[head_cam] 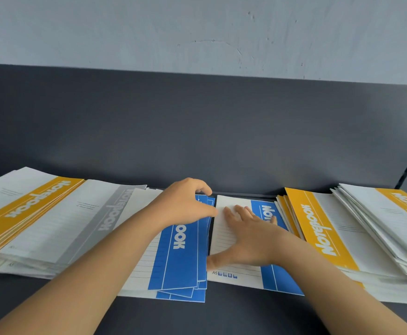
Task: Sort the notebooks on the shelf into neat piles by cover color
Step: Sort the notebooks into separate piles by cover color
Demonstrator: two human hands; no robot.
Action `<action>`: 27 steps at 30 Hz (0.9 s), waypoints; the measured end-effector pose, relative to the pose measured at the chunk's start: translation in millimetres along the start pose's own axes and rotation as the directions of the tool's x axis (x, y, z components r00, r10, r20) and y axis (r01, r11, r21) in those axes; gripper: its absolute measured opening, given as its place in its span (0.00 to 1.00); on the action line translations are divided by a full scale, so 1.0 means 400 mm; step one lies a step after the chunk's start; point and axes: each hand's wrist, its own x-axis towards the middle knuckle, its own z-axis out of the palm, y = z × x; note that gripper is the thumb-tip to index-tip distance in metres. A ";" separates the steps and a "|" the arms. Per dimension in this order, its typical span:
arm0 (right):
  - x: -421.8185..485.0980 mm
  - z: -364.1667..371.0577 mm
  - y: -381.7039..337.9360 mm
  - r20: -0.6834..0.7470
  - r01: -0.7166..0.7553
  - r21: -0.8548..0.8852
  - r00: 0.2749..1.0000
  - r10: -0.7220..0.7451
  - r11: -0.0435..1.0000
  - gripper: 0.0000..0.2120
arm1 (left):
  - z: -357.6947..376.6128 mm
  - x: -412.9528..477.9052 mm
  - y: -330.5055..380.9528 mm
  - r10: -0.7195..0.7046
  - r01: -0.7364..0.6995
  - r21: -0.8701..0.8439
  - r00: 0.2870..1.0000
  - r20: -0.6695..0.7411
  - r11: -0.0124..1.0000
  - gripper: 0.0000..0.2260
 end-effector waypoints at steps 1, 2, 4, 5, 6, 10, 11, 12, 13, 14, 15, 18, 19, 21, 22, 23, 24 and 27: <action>0.000 0.001 -0.002 0.012 -0.005 -0.004 1.000 0.005 1.000 0.56 | 0.001 0.002 -0.001 -0.003 0.003 -0.017 1.000 -0.008 1.000 0.21; 0.000 0.002 -0.005 0.026 -0.007 0.002 1.000 0.007 1.000 0.55 | 0.001 0.004 -0.002 -0.006 0.006 -0.036 1.000 -0.016 0.999 0.21; 0.001 0.003 -0.010 0.043 -0.005 0.043 0.999 0.004 0.999 0.54 | 0.003 0.009 -0.005 -0.005 0.003 -0.068 1.000 -0.030 0.998 0.21; 0.002 0.004 -0.013 0.038 -0.008 0.073 0.999 0.005 0.997 0.53 | 0.004 0.010 -0.005 -0.004 0.001 -0.079 0.999 -0.036 0.997 0.20; 0.005 0.005 -0.016 0.016 -0.015 0.107 1.000 0.013 0.994 0.51 | 0.005 0.012 -0.006 -0.005 0.001 -0.087 0.999 -0.040 0.996 0.20; 0.033 0.015 -0.046 -0.186 -0.085 0.201 0.975 0.123 0.976 0.39 | 0.007 0.018 -0.003 -0.008 0.001 -0.112 0.998 -0.066 0.994 0.19; 0.039 0.016 -0.052 -0.205 -0.114 0.205 0.966 0.157 0.972 0.38 | 0.007 0.020 -0.002 -0.010 0.001 -0.120 0.997 -0.079 0.993 0.19; 0.044 0.018 -0.058 -0.209 -0.146 0.204 0.960 0.189 0.968 0.36 | 0.006 0.021 -0.003 -0.014 0.003 -0.123 0.996 -0.089 0.992 0.18; 0.048 0.020 -0.060 -0.206 -0.171 0.201 0.955 0.213 0.964 0.35 | 0.005 0.021 -0.003 -0.018 0.007 -0.121 0.995 -0.096 0.993 0.19; 0.050 0.021 -0.061 -0.202 -0.190 0.197 0.952 0.229 0.962 0.33 | 0.004 0.021 -0.005 -0.025 0.015 -0.106 0.995 -0.097 0.994 0.19; 0.052 0.022 -0.061 -0.206 -0.199 0.191 0.949 0.238 0.961 0.30 | 0.005 0.020 -0.005 -0.032 0.024 -0.075 0.995 -0.094 0.997 0.20; 0.041 0.013 -0.064 -0.300 -0.162 0.223 0.927 0.226 0.961 0.18 | 0.007 0.017 -0.008 -0.045 0.048 0.041 0.997 -0.067 0.998 0.22; 0.031 0.004 -0.066 -0.354 -0.129 0.238 0.911 0.210 0.963 0.14 | 0.008 0.015 -0.006 -0.051 0.054 0.057 0.997 -0.058 0.997 0.23; 0.012 -0.020 -0.064 -0.461 -0.078 0.253 0.867 0.191 0.964 0.14 | 0.004 0.014 -0.004 -0.062 0.065 0.045 0.996 -0.057 0.997 0.23; 0.007 -0.031 -0.057 -0.508 -0.058 0.270 0.839 0.194 0.961 0.12 | 0.001 0.016 -0.003 -0.065 0.066 0.025 0.996 -0.067 0.997 0.22; 0.001 -0.041 -0.048 -0.554 -0.032 0.295 0.809 0.198 0.955 0.09 | -0.004 0.017 0.000 -0.066 0.066 -0.009 0.995 -0.071 0.998 0.21; -0.004 -0.051 -0.039 -0.576 0.001 0.343 0.790 0.209 0.939 0.07 | -0.007 0.019 0.005 -0.080 0.075 -0.077 0.995 -0.054 0.994 0.19; -0.022 -0.062 -0.033 -0.600 0.156 0.544 0.759 0.252 0.824 0.17 | -0.004 0.014 0.032 -0.147 0.200 -0.446 0.978 0.150 0.872 0.18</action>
